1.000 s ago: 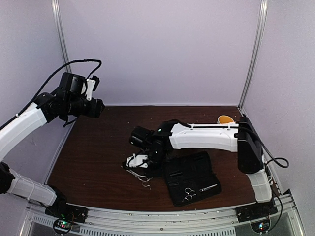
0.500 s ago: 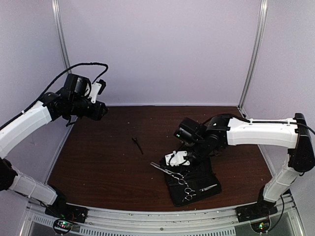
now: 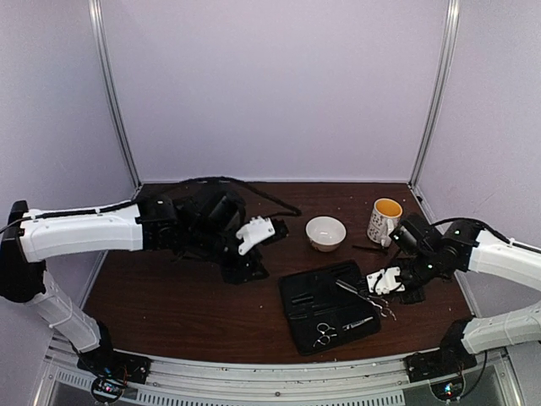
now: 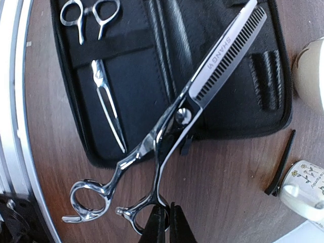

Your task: Sort the hair-cutting tools

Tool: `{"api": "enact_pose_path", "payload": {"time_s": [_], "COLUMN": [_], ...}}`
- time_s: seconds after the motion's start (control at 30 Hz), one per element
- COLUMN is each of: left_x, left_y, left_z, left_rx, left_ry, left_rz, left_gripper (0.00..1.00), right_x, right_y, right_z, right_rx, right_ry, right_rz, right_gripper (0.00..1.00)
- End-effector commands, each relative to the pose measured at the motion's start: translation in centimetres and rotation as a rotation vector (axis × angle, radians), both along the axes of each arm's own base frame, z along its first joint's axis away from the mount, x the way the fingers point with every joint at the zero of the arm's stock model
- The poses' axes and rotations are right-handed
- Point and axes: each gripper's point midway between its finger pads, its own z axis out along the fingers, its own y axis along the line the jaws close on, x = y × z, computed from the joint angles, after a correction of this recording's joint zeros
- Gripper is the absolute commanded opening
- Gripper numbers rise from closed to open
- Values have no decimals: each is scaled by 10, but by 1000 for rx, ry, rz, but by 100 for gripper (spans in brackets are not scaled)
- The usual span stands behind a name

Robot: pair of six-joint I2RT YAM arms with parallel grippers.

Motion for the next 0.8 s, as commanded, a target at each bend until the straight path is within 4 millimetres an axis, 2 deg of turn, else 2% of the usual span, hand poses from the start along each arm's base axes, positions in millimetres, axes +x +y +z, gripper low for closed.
{"api": "enact_pose_path", "payload": {"time_s": [0.0, 0.1, 0.2, 0.5, 0.77], "left_x": [-44, -63, -68, -60, -59], "left_y": [-39, -63, -75, -76, -67], "left_z": [-32, -41, -53, -69, -95], "left_rx": [-16, -75, -79, -116, -97], "left_ry": [33, 3, 12, 58, 151], "left_rz": [-181, -233, -222, -110, 3], "left_gripper": [48, 48, 48, 48, 49], "right_x": [-6, -5, 0, 14, 35], "right_y": [-41, -53, -58, -64, -60], "right_z": [-7, -13, -14, -13, -17], "right_rx": [-170, -239, -291, -457, -536], "right_ry": [-73, -102, -125, -121, -145], "right_rz": [116, 149, 185, 381, 448], "right_gripper": [0, 0, 0, 0, 0]}}
